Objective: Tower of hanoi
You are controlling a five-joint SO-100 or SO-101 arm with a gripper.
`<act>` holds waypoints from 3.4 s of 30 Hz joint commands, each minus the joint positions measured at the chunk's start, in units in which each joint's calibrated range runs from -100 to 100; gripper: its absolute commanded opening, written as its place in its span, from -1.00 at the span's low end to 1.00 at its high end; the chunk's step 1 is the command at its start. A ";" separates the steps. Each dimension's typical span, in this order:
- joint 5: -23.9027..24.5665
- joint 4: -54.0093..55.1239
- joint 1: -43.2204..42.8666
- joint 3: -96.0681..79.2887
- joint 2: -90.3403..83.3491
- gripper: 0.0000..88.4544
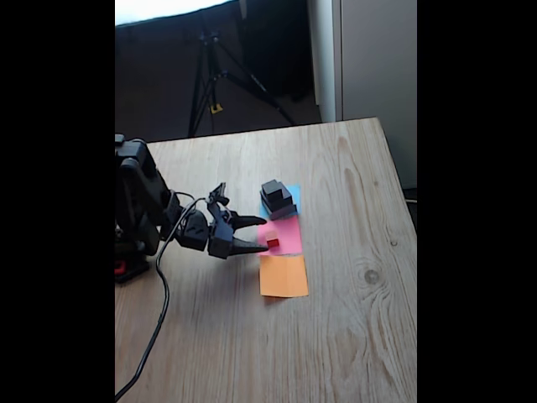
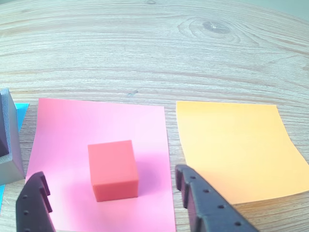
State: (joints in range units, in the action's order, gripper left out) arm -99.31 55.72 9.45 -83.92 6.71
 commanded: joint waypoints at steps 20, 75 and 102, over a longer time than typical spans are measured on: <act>-0.69 9.71 -3.22 3.83 9.64 -0.32; 3.32 -40.06 -9.07 11.19 -31.84 -0.98; 16.03 -134.60 -18.60 96.83 -47.59 -0.98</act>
State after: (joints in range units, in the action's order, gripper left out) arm -84.72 -73.02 -7.49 1.09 -41.09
